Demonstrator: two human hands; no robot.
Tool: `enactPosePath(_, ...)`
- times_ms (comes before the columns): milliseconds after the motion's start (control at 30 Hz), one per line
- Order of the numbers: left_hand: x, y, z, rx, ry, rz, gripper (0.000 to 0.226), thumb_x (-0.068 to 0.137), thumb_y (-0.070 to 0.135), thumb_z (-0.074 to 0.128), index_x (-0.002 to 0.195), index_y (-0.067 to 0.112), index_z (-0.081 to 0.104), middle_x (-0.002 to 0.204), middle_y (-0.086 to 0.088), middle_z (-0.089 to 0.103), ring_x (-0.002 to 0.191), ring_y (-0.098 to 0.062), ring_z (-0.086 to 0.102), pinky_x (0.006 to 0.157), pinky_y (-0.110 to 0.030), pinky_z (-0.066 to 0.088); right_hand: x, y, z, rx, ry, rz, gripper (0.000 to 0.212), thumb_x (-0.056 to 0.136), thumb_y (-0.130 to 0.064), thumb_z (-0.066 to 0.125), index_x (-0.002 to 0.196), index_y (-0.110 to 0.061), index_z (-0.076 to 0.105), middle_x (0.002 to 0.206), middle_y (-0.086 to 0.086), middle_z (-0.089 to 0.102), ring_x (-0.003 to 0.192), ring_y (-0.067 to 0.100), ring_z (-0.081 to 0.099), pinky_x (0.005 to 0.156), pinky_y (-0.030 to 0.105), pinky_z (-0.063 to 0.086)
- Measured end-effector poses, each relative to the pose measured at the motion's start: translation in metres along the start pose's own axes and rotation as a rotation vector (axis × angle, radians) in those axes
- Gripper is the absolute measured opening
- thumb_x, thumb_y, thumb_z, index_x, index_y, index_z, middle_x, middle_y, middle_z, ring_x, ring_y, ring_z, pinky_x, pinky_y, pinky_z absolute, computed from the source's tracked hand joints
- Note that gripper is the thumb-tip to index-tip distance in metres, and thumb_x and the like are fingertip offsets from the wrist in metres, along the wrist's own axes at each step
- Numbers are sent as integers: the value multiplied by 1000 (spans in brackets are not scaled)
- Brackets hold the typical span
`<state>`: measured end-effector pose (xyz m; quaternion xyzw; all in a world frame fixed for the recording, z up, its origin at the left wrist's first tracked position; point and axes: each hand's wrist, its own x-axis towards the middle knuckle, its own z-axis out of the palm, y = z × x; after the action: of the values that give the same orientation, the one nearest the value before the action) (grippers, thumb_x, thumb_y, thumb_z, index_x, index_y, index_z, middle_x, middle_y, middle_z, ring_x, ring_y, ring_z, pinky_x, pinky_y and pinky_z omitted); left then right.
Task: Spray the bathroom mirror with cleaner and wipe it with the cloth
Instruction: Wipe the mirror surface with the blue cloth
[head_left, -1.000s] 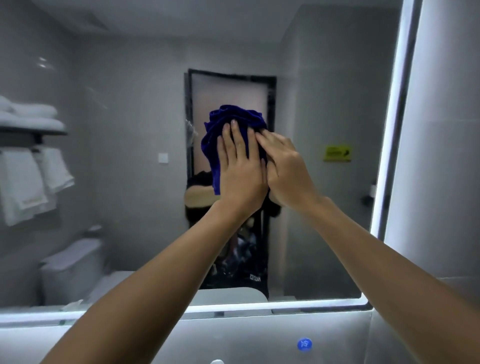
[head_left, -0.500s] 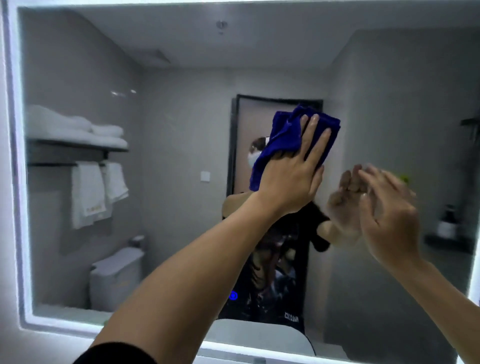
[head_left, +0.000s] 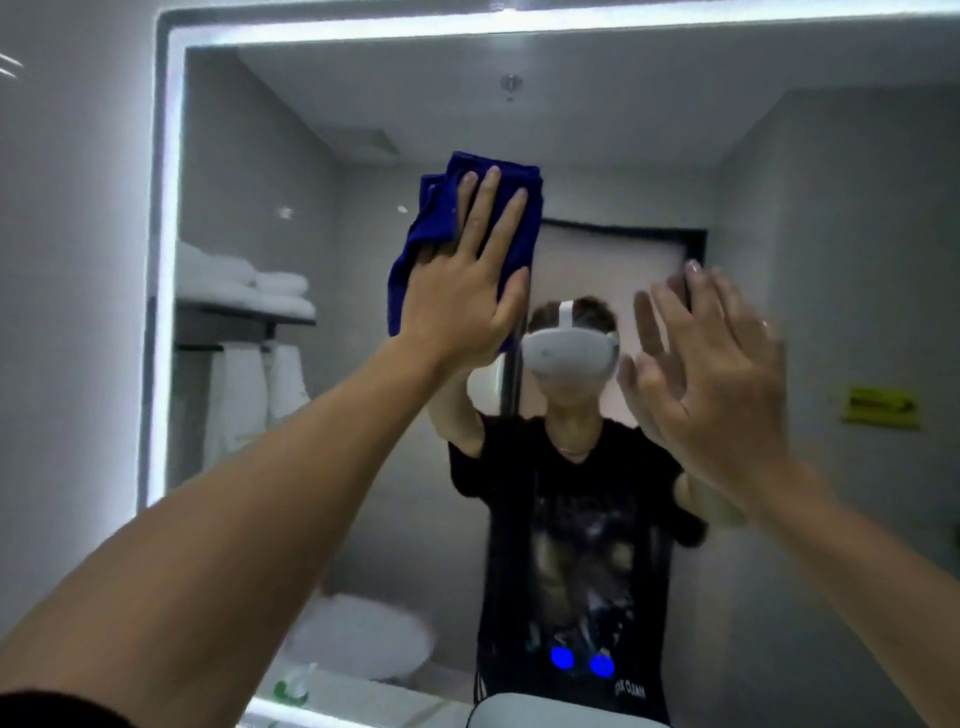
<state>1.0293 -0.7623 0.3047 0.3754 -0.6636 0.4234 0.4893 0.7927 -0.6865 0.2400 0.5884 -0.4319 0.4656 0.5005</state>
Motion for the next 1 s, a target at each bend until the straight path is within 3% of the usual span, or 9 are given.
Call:
enactPosePath(133,-30,-69,-4,9,9,-109,65,99,40,33,157,18,13,165,-6,7,152,-23,2,119,-29,-2,46,-56,31,-32,3,-48,60,94,-39,51,148,-17,41,158,12,33,147,29,27,113,47,24)
enactPosePath(267,-67,-131,-9,-9,-1,-275,66,97,37,31,157,18,12,165,-5,6,152,-21,1,119,-31,2,80,-115,57,-41,-56,-109,63,94,-46,42,152,-20,35,160,13,27,149,29,22,116,46,18)
enactPosePath(400,-87,-159,-10,-41,-34,-296,67,96,38,27,157,19,7,165,-4,2,152,-20,-3,124,-44,7,94,-169,77,-56,-100,-214,66,95,-50,38,154,-21,28,162,11,22,151,28,16,120,50,18)
enactPosePath(500,-88,-161,-13,-56,-47,-300,68,96,42,24,157,19,5,165,-4,0,152,-20,-5,123,-42,8,98,-190,84,-36,-101,-219,67,95,-50,38,154,-20,28,162,12,23,151,28,17,120,51,18)
enactPosePath(700,-80,-143,-11,-34,-39,-318,69,97,56,17,156,25,-1,165,-1,-8,151,-20,-13,117,-34,-8,92,-147,68,-106,-111,-179,66,96,-49,38,154,-18,29,162,11,24,151,28,18,120,50,18)
enactPosePath(800,-71,-125,-10,-33,-17,-297,66,99,55,17,157,25,5,166,-3,-2,152,-20,-9,118,-35,-6,84,-109,55,-128,-109,-136,66,95,-50,37,154,-19,30,162,10,25,151,27,19,120,48,17)
enactPosePath(900,-54,-86,-9,-45,-24,-159,66,99,58,11,157,25,9,166,-4,1,152,-20,-6,120,-35,-6,70,-81,41,-124,-99,-90,67,96,-48,41,153,-17,30,161,11,27,150,26,21,119,47,17)
enactPosePath(1000,-36,-25,-5,-78,-36,-62,65,100,56,18,157,23,15,165,-5,4,152,-21,-3,120,-36,6,55,-59,23,-44,-33,-59,63,96,-42,46,151,-13,35,158,12,33,148,26,26,118,46,21)
